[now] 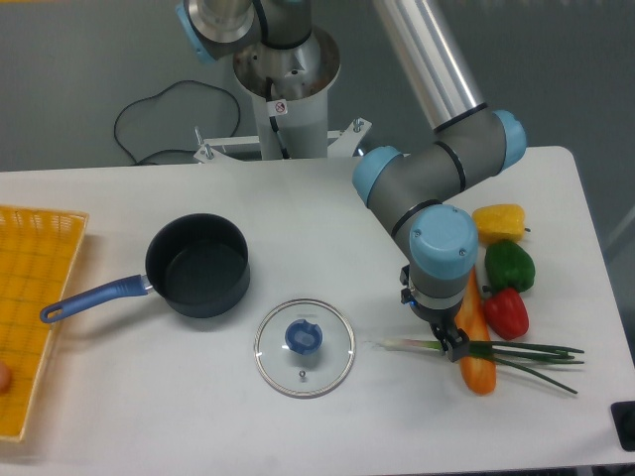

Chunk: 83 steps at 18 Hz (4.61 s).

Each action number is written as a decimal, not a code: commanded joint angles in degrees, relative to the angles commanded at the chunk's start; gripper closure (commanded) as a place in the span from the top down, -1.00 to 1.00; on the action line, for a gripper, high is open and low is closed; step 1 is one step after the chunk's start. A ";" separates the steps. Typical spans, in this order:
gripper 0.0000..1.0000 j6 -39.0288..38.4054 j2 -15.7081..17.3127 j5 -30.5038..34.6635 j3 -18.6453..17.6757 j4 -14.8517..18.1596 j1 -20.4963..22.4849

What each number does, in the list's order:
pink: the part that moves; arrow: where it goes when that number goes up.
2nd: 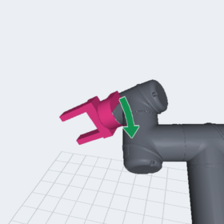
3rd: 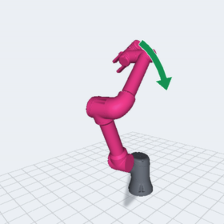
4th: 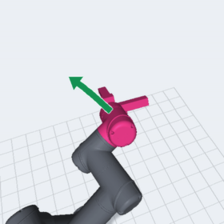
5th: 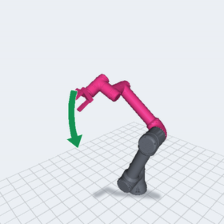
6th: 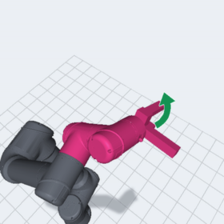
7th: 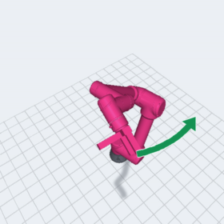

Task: Pick up the green onion
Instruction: 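Lower the gripper down onto the green onion stalks beside the carrot, then close the gripper around the green onion stalks, then lift the grasped green onions up off the table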

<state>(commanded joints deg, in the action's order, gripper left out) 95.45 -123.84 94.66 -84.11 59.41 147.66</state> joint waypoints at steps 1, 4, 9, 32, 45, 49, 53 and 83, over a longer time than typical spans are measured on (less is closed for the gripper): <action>1.00 0.00 -0.26 0.00 0.00 -0.09 0.00; 1.00 0.09 -0.88 0.00 -0.09 -1.14 0.00; 0.93 0.09 -2.02 0.00 0.00 -2.19 0.00; 0.02 -0.70 -2.90 0.09 -0.62 -2.90 -0.18; -0.55 -2.46 -3.08 0.09 -0.62 -2.73 -0.53; -0.65 -2.72 -2.72 0.09 -0.62 -2.73 -0.53; -0.70 -3.86 -1.94 0.09 -0.62 -2.64 -0.44; -0.70 -19.51 13.18 -2.29 -3.96 3.15 -5.62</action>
<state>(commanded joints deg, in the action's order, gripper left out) 75.94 -110.66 92.37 -88.07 62.56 142.03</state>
